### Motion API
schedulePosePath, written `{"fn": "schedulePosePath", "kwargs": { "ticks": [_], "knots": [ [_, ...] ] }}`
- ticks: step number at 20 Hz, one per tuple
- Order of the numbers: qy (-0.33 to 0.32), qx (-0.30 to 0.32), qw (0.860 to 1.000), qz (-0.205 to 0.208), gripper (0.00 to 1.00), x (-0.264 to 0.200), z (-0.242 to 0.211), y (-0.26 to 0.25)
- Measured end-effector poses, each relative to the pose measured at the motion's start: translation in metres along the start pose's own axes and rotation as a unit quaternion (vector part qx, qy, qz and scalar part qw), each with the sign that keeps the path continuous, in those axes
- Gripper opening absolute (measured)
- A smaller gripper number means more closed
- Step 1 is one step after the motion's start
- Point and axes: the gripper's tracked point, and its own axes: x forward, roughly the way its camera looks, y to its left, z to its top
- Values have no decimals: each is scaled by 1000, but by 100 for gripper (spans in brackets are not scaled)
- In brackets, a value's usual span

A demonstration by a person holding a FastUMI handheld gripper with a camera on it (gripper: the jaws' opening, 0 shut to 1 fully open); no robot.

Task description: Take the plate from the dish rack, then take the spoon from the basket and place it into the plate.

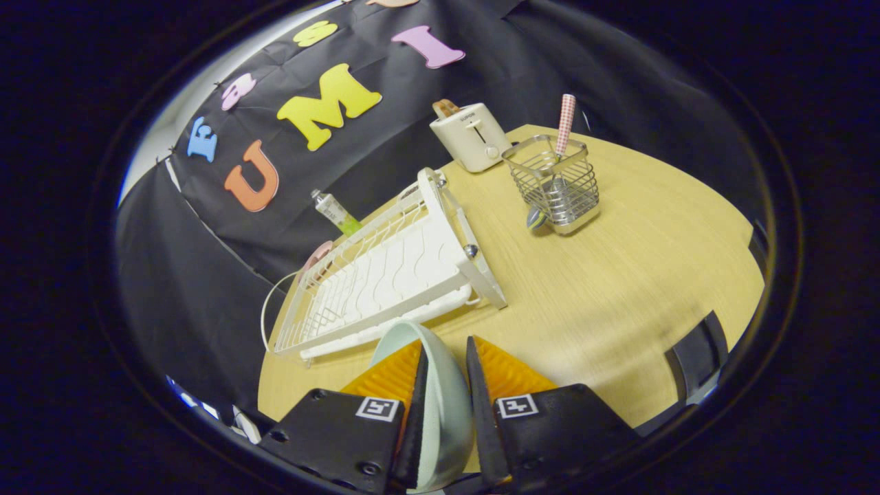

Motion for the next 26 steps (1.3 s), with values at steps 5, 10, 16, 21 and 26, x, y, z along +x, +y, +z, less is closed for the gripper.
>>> {"fn": "schedulePosePath", "kwargs": {
  "ticks": [5, 10, 16, 21, 26],
  "knots": [
    [-36, -31, 999, -5, 45, 0, 18, 0],
    [-129, -117, 984, -39, 52, -26, 57, -6],
    [-225, -184, 953, -81, 92, -64, 102, -27],
    [-249, -184, 944, -113, 95, -67, 130, -72],
    [-266, -186, 938, -122, 95, -60, 169, -104]
  ]
}}
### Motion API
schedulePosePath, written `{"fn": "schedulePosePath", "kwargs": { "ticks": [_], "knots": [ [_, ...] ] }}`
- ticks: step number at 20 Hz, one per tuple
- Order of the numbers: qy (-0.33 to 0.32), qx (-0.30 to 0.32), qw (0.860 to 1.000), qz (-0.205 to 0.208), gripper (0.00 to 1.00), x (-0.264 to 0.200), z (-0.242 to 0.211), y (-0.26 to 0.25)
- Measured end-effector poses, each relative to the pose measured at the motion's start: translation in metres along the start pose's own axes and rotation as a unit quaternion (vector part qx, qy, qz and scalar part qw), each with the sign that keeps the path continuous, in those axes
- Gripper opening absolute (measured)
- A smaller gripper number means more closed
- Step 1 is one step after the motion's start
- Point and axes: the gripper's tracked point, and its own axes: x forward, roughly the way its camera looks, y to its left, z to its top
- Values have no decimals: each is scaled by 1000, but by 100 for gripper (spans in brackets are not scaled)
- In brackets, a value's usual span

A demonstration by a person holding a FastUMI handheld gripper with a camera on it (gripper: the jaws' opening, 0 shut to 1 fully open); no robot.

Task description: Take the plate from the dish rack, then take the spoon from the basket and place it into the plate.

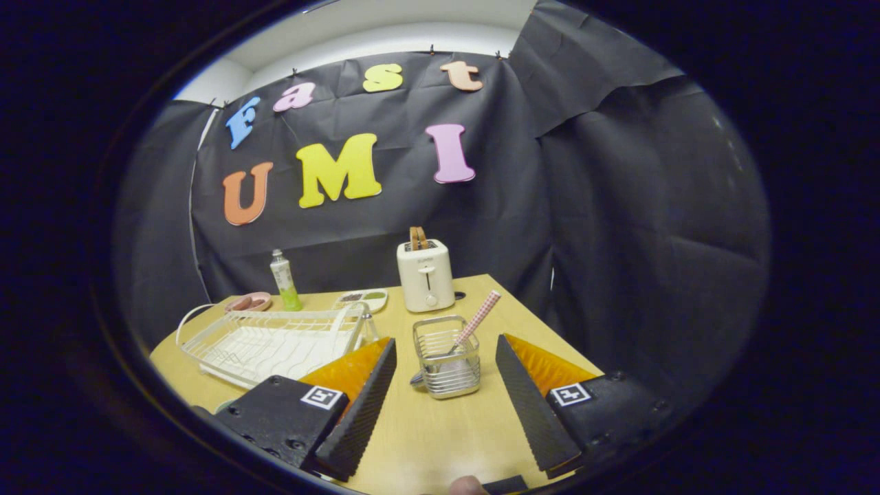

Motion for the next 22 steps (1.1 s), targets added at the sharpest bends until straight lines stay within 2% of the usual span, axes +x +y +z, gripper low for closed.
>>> {"fn": "schedulePosePath", "kwargs": {
  "ticks": [4, 10, 14, 20, 22],
  "knots": [
    [11, 3, 999, 33, 94, 35, 2, -7],
    [30, 37, 996, 73, 87, 83, 1, -19],
    [41, 65, 993, 85, 69, 107, 5, -31],
    [66, 102, 984, 128, 45, 132, 3, -22],
    [71, 110, 982, 136, 34, 134, 3, -20]
  ]
}}
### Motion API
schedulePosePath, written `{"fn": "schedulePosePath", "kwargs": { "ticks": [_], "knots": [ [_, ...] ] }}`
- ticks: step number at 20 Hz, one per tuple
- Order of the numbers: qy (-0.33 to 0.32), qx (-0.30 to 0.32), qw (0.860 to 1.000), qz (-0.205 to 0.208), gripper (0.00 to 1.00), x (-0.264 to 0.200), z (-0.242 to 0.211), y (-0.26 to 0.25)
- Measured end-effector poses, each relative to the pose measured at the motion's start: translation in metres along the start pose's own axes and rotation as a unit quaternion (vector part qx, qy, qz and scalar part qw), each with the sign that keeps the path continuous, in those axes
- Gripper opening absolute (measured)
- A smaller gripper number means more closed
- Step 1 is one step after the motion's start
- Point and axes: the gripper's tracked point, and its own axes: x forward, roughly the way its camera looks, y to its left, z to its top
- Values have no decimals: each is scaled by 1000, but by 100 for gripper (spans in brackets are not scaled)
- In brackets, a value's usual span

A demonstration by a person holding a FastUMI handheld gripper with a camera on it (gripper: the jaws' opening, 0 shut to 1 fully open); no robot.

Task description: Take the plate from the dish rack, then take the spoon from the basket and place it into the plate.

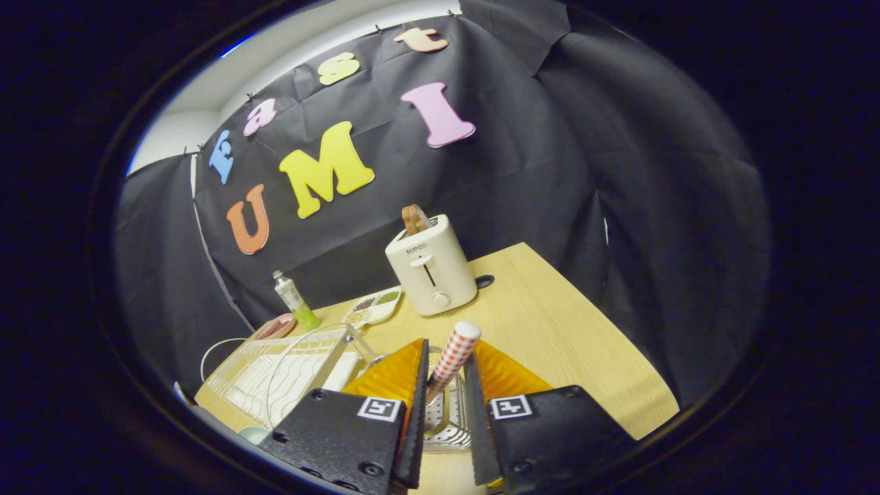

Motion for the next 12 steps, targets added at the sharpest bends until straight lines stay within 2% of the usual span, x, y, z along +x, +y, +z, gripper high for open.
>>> {"fn": "schedulePosePath", "kwargs": {
  "ticks": [1, 5, 12],
  "knots": [
    [4, 6, 1000, 5, 28, 1, 1, 1],
    [25, 46, 998, 30, 20, -1, 0, 1],
    [35, 79, 994, 70, 8, 0, 3, 0]
  ]
}}
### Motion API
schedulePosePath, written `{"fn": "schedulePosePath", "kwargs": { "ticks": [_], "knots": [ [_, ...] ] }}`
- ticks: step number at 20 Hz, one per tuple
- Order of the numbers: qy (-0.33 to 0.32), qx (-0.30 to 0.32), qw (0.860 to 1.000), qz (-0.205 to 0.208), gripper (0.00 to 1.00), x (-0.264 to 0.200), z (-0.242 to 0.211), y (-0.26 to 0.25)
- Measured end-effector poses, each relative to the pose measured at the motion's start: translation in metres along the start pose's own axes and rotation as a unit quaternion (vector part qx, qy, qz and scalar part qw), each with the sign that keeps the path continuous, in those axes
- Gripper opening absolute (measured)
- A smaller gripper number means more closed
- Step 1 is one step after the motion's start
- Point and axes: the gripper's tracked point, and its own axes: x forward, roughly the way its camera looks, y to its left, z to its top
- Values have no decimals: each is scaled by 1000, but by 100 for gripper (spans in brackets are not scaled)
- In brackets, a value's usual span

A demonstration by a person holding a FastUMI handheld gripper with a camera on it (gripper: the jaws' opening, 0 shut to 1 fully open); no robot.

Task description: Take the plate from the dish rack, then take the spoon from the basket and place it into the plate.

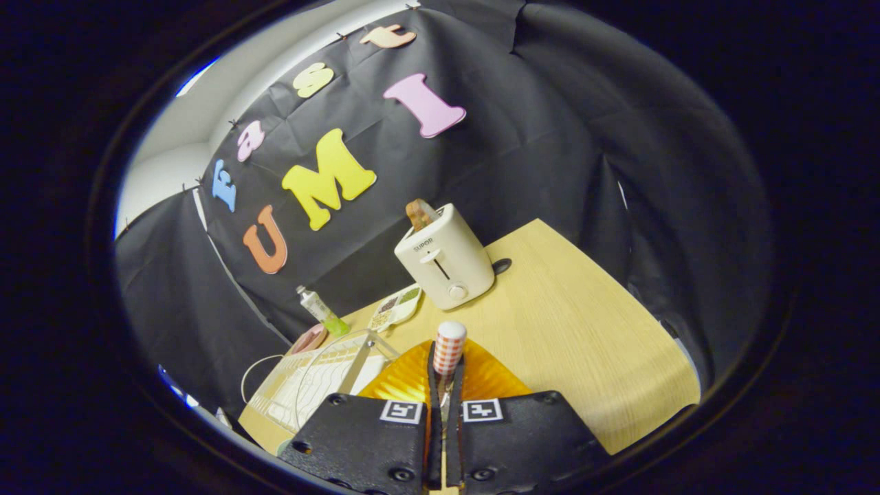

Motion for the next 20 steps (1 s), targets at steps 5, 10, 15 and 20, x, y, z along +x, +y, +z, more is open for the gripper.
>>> {"fn": "schedulePosePath", "kwargs": {
  "ticks": [5, 10, 15, 20],
  "knots": [
    [2, -5, 1000, -10, 8, 0, 1, 0],
    [7, -19, 1000, -4, 8, 1, 3, 0],
    [15, -7, 1000, 12, 8, 5, 5, -6],
    [16, -15, 1000, 14, 8, 1, 10, -10]
  ]
}}
